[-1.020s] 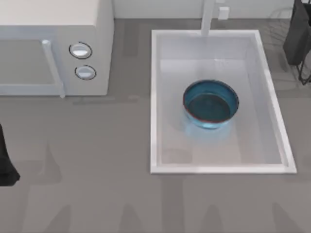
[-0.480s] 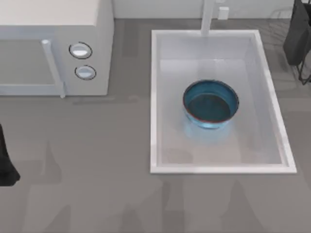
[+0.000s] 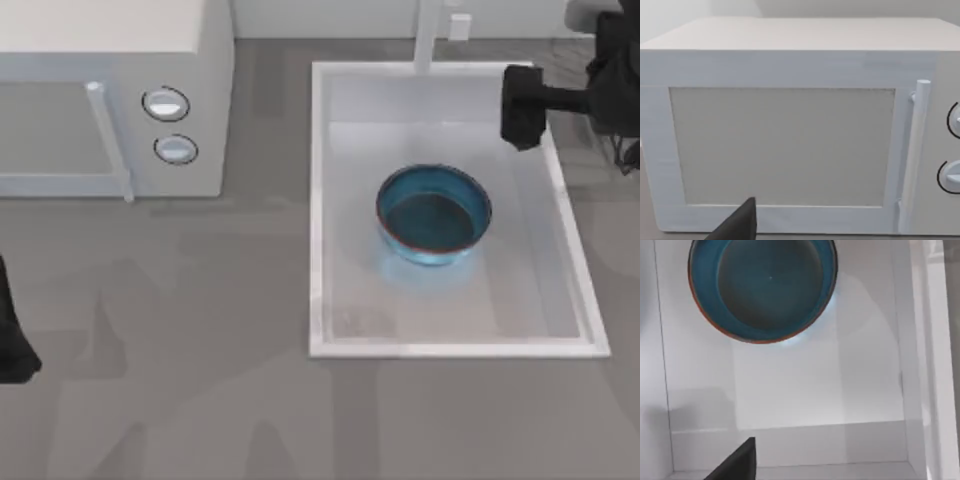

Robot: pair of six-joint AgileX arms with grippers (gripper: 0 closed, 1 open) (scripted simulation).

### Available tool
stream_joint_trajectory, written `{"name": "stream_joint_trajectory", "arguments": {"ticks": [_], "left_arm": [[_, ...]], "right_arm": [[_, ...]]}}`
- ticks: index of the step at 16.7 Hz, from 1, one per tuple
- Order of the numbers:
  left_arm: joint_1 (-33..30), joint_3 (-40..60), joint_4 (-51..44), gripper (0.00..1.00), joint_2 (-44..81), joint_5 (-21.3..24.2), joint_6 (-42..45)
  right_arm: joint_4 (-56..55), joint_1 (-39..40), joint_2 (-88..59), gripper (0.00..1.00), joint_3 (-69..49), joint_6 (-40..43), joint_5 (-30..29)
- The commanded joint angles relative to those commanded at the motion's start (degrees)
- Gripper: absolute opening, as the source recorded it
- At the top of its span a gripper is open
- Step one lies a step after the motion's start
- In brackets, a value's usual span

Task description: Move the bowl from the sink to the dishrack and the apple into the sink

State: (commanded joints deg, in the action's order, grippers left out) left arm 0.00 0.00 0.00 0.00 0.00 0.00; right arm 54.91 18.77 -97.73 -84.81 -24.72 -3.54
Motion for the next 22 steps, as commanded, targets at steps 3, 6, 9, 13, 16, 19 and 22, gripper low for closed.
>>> {"name": "stream_joint_trajectory", "arguments": {"ticks": [3, 6, 9, 13, 16, 19, 22], "left_arm": [[0.0, 0.0, 0.0, 1.0, 0.0, 0.0, 0.0], [0.0, 0.0, 0.0, 1.0, 0.0, 0.0, 0.0], [0.0, 0.0, 0.0, 1.0, 0.0, 0.0, 0.0], [0.0, 0.0, 0.0, 1.0, 0.0, 0.0, 0.0], [0.0, 0.0, 0.0, 1.0, 0.0, 0.0, 0.0], [0.0, 0.0, 0.0, 1.0, 0.0, 0.0, 0.0], [0.0, 0.0, 0.0, 1.0, 0.0, 0.0, 0.0]], "right_arm": [[7.9, 3.4, -18.2, 1.0, -17.7, -2.5, -1.0], [13.1, 6.5, -33.5, 1.0, -34.4, -4.2, -1.8], [15.9, 8.8, -45.2, 1.0, -48.0, -5.3, -2.4], [16.9, 10.8, -54.2, 1.0, -58.6, -6.0, -2.8], [17.0, 11.1, -55.7, 1.0, -60.4, -6.1, -2.9], [17.0, 11.1, -55.7, 1.0, -60.4, -6.1, -2.9], [15.9, 10.9, -56.6, 1.0, -60.1, -5.9, -2.9]]}}
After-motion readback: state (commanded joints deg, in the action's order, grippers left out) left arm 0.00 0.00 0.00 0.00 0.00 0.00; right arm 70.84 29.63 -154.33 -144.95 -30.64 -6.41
